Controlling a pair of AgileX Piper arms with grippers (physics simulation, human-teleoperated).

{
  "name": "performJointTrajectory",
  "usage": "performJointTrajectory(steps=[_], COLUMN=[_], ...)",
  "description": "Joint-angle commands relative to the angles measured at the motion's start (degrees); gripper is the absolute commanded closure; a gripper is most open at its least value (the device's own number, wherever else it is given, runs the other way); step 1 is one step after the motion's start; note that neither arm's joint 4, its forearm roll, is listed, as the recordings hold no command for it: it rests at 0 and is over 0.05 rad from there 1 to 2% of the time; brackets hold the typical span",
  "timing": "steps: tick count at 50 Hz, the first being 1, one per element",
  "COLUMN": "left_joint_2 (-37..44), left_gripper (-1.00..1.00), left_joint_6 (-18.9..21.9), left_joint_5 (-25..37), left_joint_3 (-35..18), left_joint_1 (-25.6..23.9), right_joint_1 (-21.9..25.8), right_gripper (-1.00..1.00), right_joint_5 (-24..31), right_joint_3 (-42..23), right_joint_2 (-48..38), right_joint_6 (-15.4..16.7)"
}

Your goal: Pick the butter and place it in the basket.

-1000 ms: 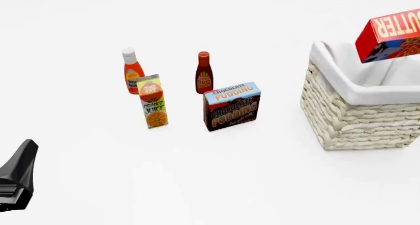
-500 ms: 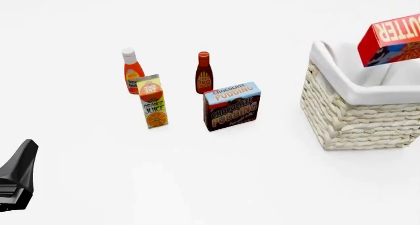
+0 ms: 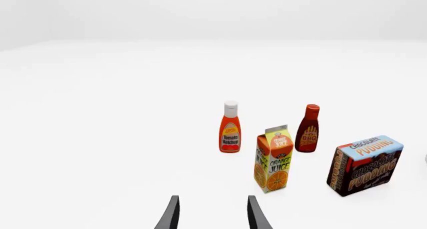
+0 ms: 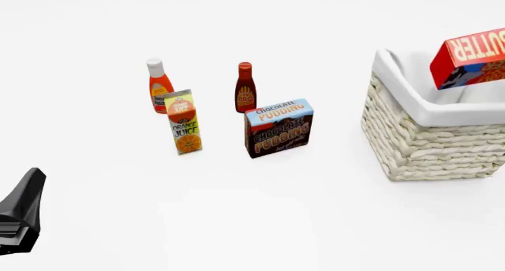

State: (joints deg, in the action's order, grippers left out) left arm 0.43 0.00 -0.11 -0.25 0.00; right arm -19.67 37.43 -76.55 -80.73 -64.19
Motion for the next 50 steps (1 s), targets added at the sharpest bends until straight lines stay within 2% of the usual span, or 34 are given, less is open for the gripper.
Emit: performJointTrajectory(steps=[1, 50], left_joint_2=[0.00, 0.00], left_gripper=[-1.00, -1.00], left_joint_6=[0.00, 0.00], left_joint_5=[0.00, 0.00], left_joint_3=[0.00, 0.00], left_joint_1=[0.00, 0.00], right_joint_1=[-0.49, -1.27], right_gripper=[1.00, 1.00], right_joint_5=[-1.35, -3.97], right_joint_3=[0.03, 0.24], right_joint_2=[-0.23, -3.92], right_joint_6=[-0.72, -0.61])
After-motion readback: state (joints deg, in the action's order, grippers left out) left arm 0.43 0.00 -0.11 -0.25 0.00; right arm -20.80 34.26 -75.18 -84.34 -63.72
